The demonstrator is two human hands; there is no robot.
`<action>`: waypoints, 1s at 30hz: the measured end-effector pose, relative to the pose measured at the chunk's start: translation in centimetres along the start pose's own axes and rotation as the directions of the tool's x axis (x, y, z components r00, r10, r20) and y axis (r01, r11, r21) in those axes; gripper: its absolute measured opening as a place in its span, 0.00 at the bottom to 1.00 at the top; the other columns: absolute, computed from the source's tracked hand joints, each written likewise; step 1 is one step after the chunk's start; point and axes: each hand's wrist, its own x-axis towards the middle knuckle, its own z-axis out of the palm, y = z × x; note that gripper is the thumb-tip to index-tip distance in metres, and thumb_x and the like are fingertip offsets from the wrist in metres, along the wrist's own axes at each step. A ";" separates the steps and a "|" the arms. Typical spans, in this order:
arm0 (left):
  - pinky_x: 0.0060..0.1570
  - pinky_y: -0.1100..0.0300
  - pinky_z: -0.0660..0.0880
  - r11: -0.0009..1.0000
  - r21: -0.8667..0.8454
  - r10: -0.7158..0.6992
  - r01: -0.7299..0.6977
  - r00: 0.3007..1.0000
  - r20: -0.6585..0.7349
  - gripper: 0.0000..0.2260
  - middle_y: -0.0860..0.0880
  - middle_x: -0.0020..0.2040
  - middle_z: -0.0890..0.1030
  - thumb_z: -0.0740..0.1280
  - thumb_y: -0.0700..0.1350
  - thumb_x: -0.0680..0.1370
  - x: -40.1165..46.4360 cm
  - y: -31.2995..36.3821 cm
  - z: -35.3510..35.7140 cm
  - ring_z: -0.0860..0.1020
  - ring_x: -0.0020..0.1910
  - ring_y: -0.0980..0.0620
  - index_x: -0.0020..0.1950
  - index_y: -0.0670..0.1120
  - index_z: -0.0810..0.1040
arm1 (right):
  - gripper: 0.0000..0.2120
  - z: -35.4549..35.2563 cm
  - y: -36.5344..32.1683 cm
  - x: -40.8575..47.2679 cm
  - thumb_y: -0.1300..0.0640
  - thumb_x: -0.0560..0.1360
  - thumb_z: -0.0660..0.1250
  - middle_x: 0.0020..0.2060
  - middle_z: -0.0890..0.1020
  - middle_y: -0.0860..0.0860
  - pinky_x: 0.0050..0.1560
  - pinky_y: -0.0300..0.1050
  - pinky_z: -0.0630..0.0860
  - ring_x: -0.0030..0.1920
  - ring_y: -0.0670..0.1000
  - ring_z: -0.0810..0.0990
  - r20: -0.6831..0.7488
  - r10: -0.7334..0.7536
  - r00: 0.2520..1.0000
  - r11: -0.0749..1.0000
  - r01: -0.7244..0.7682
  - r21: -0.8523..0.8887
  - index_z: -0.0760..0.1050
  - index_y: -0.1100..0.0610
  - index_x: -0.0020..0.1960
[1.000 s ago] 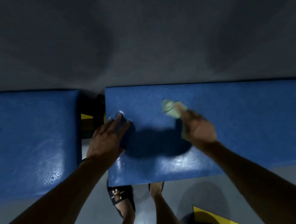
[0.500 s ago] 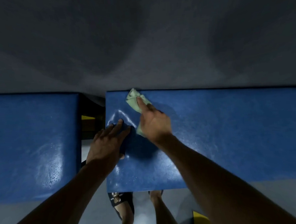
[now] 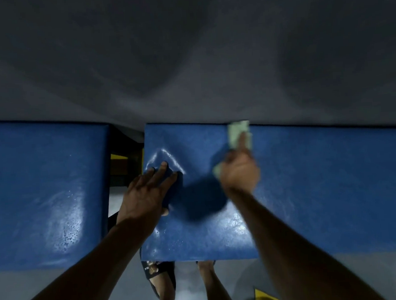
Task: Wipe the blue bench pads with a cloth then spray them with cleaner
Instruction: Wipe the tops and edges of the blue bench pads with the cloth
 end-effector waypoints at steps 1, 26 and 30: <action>0.76 0.51 0.52 1.000 0.007 0.001 -0.001 1.000 -0.002 0.44 0.52 0.82 0.43 0.72 0.54 0.74 0.0 0.0 0.1 0.49 0.80 0.47 0.80 0.58 0.46 | 0.32 1.4 -2.2 -1.5 0.49 0.78 0.57 0.63 0.80 0.57 0.54 0.54 0.77 0.53 0.63 0.82 0.091 -0.118 0.989 0.992 0.120 -0.026 0.56 0.48 0.81; 0.78 0.50 0.46 1.000 0.018 -0.019 0.019 1.000 0.007 0.42 0.52 0.80 0.36 0.68 0.55 0.77 -0.4 -0.1 0.9 0.44 0.80 0.47 0.80 0.59 0.40 | 0.29 0.4 -3.7 1.7 0.52 0.79 0.57 0.52 0.83 0.60 0.49 0.53 0.76 0.48 0.63 0.82 0.357 -0.456 0.815 0.798 0.552 -0.241 0.59 0.51 0.80; 0.78 0.50 0.44 1.000 0.004 0.006 -0.006 1.000 -0.010 0.42 0.52 0.80 0.35 0.67 0.55 0.78 -0.3 -0.7 1.3 0.43 0.80 0.47 0.80 0.59 0.39 | 0.32 -4.1 2.4 5.2 0.46 0.72 0.52 0.54 0.84 0.62 0.43 0.56 0.80 0.43 0.65 0.84 0.252 -0.553 0.794 0.740 0.607 -0.290 0.68 0.49 0.76</action>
